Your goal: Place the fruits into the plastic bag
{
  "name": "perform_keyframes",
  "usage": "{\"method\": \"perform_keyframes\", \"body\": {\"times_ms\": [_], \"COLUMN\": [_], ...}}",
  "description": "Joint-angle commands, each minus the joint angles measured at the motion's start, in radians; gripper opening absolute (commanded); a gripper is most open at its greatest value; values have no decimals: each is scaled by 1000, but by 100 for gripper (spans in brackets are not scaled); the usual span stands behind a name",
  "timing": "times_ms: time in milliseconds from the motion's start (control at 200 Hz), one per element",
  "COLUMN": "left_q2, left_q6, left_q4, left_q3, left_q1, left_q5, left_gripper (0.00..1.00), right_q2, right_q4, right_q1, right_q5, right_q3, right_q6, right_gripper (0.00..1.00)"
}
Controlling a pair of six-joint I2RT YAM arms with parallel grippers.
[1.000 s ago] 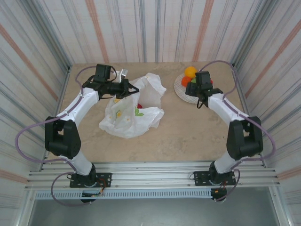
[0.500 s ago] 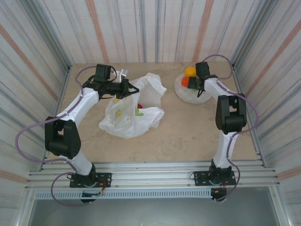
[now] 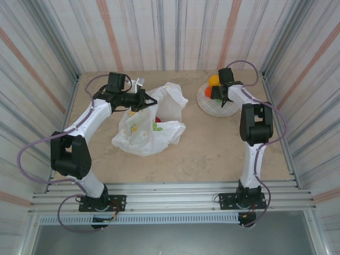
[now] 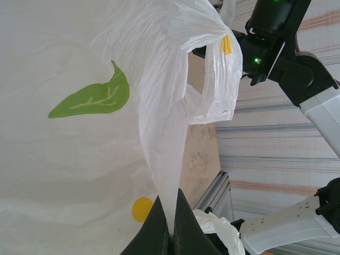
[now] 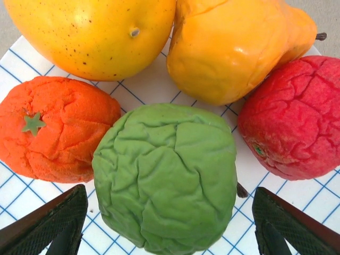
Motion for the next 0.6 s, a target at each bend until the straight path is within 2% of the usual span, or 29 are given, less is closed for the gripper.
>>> {"method": "perform_keyframes", "body": {"times_ms": [0,421,596], "left_q2": [-7,-4,-4], "left_q6": [-8,-10,-10], "left_q4": [-5,-5,-4], "left_q3": [-5,-4,-4], "left_q1": [10,12,13], "left_q5": [15,19,19], "left_gripper": [0,0,0], "right_q2": [33,79,81], "right_q4": [-41,-94,-94], "right_q1": [-2,-5,-8], "right_q5": [26,27,26], "right_q3": [46,116,120], "right_q6": [-40,-49,-54], "right_gripper": [79,76,69]}}
